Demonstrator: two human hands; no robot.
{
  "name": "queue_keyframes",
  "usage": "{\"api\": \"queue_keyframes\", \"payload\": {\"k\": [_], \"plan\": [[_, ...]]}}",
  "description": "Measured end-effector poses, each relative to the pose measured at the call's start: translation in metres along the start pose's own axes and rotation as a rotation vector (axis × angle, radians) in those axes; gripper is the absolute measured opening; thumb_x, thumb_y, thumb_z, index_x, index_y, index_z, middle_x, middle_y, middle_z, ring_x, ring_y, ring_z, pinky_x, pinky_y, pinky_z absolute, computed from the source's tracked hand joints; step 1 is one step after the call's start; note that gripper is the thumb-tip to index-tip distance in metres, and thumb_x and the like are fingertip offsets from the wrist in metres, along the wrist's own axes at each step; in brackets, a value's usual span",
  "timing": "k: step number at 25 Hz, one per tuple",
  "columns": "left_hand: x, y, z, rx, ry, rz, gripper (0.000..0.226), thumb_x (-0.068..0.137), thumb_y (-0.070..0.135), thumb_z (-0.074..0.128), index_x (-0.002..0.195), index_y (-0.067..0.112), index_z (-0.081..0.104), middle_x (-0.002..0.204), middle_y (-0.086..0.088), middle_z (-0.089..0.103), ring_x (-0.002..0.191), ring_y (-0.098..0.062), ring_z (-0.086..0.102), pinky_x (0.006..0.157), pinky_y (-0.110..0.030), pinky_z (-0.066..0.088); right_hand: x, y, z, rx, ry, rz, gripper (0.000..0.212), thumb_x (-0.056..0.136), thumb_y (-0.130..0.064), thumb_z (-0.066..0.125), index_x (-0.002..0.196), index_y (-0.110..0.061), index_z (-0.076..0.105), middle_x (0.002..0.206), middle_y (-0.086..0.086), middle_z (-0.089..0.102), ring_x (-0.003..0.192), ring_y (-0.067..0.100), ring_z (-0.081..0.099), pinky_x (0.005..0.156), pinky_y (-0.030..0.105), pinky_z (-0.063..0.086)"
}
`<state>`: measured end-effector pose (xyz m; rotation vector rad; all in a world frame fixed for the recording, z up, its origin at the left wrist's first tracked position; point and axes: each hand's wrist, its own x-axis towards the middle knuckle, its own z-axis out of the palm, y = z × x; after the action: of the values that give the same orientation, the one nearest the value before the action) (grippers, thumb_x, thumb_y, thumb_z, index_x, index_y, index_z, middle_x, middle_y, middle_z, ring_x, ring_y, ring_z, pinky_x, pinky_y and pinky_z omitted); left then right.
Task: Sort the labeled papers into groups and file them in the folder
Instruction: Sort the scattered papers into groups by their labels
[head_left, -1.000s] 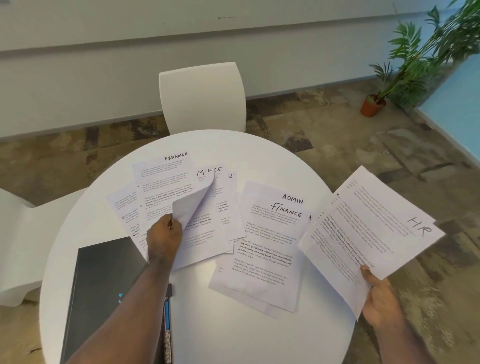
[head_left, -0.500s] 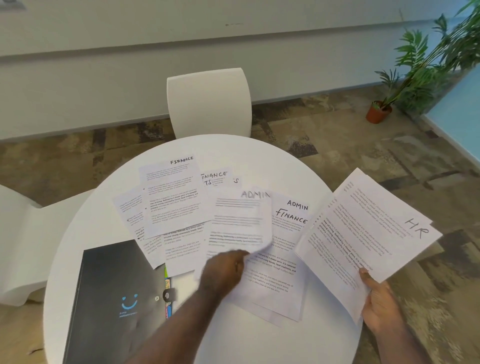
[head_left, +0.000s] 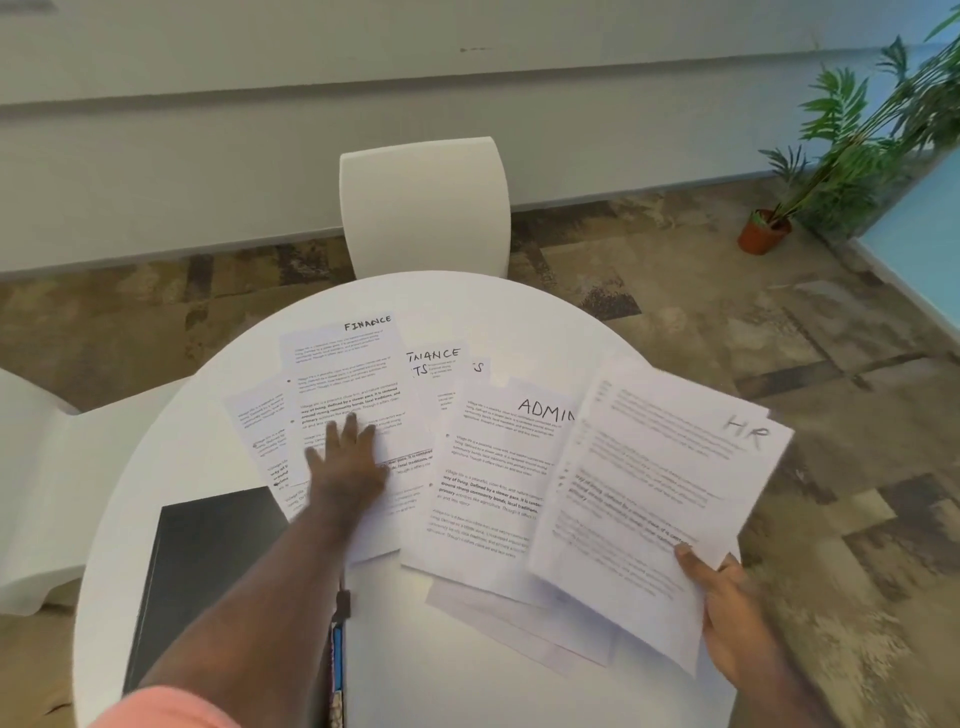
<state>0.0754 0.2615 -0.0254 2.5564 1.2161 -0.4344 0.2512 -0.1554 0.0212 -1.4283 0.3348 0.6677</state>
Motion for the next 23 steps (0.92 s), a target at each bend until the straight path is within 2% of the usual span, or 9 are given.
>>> {"api": "queue_keyframes", "payload": {"k": [2,6,8,10,12,15,17,20,23], "plan": [[0.009,-0.014,-0.002,0.124,-0.078,-0.011,0.082,0.095,0.058,0.047,0.158,0.024,0.008,0.168,-0.002,-0.005,0.154,-0.03,-0.003,0.116,-0.062,0.01,-0.002,0.003,0.02,-0.038,-0.032,-0.013,0.039,0.092,-0.006,0.061,0.13,-0.016,0.06,0.118,0.002,0.073,0.105,0.026,0.069,0.082,0.038,0.06],[0.015,-0.023,0.002,0.163,-0.048,0.066,0.089,0.09,0.067,0.047,0.159,0.024,0.012,0.167,0.0,0.01,0.151,-0.024,0.018,0.116,-0.054,0.019,-0.002,0.009,0.048,-0.066,-0.076,-0.013,0.039,0.091,-0.004,0.062,0.128,-0.015,0.061,0.119,0.003,0.072,0.109,0.024,0.068,0.089,0.039,0.056],[0.016,-0.022,0.003,0.169,0.009,0.101,0.08,0.093,0.06,0.048,0.157,0.021,0.02,0.165,-0.004,0.021,0.144,-0.026,0.034,0.113,-0.047,0.031,-0.002,0.011,0.057,-0.081,-0.094,-0.015,0.037,0.091,-0.003,0.062,0.126,-0.014,0.062,0.118,0.003,0.073,0.105,0.019,0.07,0.089,0.038,0.056],[0.014,-0.02,0.003,0.192,0.04,0.154,0.064,0.098,0.044,0.047,0.154,0.018,0.029,0.161,-0.009,0.029,0.133,-0.03,0.046,0.103,-0.045,0.043,-0.001,0.011,0.065,-0.085,-0.092,-0.017,0.036,0.09,-0.002,0.062,0.124,-0.014,0.063,0.116,0.003,0.074,0.101,0.017,0.072,0.088,0.036,0.054],[0.014,-0.02,0.003,0.239,0.013,0.189,0.056,0.099,0.034,0.044,0.152,0.017,0.032,0.16,-0.01,0.031,0.129,-0.029,0.049,0.097,-0.045,0.047,-0.001,0.013,0.07,-0.087,-0.081,-0.013,0.033,0.091,-0.002,0.062,0.121,-0.015,0.064,0.114,0.002,0.074,0.1,0.019,0.071,0.086,0.037,0.054],[0.013,-0.029,0.002,0.208,0.071,0.205,0.072,0.089,0.057,0.038,0.151,0.019,0.036,0.156,-0.005,0.039,0.139,-0.027,0.04,0.108,-0.053,0.035,-0.001,0.015,0.072,-0.098,-0.064,-0.01,0.03,0.09,-0.002,0.063,0.115,-0.019,0.066,0.111,0.001,0.075,0.102,0.02,0.069,0.085,0.037,0.054],[0.011,-0.041,0.0,0.142,0.029,0.156,0.082,0.086,0.068,0.042,0.154,0.024,0.029,0.161,-0.001,0.027,0.148,-0.026,0.023,0.113,-0.06,0.023,-0.002,0.015,0.072,-0.096,-0.071,-0.008,0.03,0.091,-0.002,0.062,0.115,-0.02,0.066,0.109,-0.002,0.076,0.096,0.015,0.071,0.078,0.034,0.056],[0.012,-0.061,-0.005,0.027,-0.148,0.104,0.094,0.084,0.068,0.057,0.158,0.03,0.013,0.167,0.006,-0.001,0.153,-0.021,0.0,0.117,-0.058,0.013,-0.003,0.017,0.071,-0.079,-0.096,0.002,0.03,0.093,0.0,0.059,0.116,-0.018,0.065,0.108,-0.003,0.076,0.092,0.012,0.074,0.068,0.025,0.06],[0.019,-0.077,-0.01,-0.036,-0.221,0.164,0.098,0.082,0.06,0.067,0.158,0.032,0.013,0.167,0.007,-0.007,0.153,-0.019,-0.004,0.121,-0.053,0.015,-0.005,0.017,0.072,-0.078,-0.097,0.004,0.031,0.093,0.0,0.058,0.118,-0.017,0.064,0.11,0.0,0.075,0.093,0.013,0.074,0.067,0.023,0.06]]}}
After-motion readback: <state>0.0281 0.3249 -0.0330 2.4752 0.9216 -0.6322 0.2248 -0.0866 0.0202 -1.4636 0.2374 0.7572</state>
